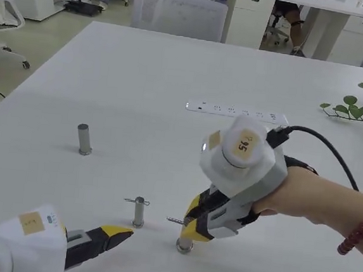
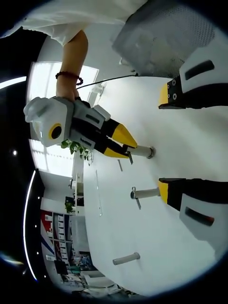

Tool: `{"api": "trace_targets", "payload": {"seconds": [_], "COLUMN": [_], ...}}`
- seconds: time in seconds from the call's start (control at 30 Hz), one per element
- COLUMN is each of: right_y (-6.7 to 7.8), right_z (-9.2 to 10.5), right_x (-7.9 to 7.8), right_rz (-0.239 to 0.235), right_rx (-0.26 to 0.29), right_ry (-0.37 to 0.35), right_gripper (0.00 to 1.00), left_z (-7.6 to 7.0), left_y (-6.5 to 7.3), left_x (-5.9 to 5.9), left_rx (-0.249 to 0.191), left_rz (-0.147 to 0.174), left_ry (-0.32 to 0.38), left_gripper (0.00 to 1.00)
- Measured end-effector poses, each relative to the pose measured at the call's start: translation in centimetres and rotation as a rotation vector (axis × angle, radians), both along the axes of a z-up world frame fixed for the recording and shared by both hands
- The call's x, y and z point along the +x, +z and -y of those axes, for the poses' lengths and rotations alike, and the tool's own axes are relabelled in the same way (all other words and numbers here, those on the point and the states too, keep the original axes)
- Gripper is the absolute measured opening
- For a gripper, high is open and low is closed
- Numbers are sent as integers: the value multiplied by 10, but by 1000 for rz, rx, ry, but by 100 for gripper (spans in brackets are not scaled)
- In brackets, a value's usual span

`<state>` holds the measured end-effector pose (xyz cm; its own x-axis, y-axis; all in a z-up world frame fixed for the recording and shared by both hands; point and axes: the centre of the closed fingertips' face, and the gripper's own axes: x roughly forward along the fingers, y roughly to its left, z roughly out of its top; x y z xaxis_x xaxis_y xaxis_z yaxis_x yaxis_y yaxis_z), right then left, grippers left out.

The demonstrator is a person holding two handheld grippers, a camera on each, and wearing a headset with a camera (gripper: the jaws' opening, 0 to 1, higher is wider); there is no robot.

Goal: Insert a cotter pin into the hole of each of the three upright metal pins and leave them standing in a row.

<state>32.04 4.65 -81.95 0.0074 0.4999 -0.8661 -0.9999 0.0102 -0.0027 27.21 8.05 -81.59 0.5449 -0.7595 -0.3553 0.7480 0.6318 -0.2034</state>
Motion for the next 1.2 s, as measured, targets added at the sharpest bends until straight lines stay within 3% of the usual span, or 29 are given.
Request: {"api": "trace_targets", "payload": {"seconds": [0.5, 1.2], "right_y": [-1, -6], "right_z": [-6, -10], "right_x": [16, 22], "right_rz": [9, -3], "right_rx": [-17, -22], "right_ry": [46, 136], "right_gripper": [13, 13], "left_z": [-2, 1], "left_y": [0, -4], "left_x": [2, 3], "left_rx": [-11, -19], "left_rz": [-3, -24], "left_ry": [12, 10], "left_gripper": [58, 57]}}
